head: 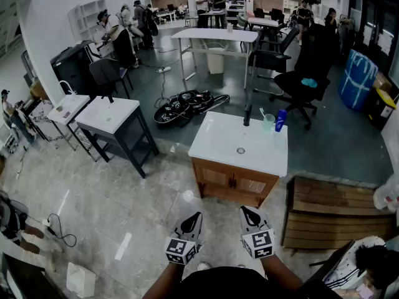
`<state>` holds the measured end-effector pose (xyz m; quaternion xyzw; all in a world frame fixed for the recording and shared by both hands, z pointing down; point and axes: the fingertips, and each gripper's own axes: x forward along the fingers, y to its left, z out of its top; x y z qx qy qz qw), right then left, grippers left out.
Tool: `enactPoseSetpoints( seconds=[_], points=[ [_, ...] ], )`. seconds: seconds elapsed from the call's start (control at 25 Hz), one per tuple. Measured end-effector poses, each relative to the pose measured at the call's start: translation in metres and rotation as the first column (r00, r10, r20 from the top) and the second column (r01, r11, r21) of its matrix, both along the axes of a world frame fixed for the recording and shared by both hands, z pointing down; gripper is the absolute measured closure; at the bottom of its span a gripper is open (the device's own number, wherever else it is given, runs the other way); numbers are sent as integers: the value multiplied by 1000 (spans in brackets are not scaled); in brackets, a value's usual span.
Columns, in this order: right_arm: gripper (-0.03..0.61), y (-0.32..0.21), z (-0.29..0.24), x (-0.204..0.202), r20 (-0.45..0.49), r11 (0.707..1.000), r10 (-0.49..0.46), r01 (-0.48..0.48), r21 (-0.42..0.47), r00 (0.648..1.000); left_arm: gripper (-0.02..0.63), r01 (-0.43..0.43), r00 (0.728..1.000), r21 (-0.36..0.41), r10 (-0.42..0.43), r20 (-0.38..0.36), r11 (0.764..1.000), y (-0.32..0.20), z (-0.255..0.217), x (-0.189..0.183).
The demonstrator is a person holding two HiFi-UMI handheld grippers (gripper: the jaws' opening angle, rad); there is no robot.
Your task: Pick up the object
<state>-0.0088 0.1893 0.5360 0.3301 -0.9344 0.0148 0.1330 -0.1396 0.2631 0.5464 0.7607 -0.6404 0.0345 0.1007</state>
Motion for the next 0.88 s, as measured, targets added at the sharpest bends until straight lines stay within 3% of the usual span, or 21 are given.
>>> enactPoseSetpoints(
  seconds=[0.36,0.88],
  points=[
    [560,6,-10,-9,56,1000,-12,13,-3,998,594,9,1000,-9,-9,11,1000,11,1,-7],
    [560,8,-27,-33,96,998,11,-17,67,995,594,-3,1000,38,3,15,999,21,-7,-29]
  ],
)
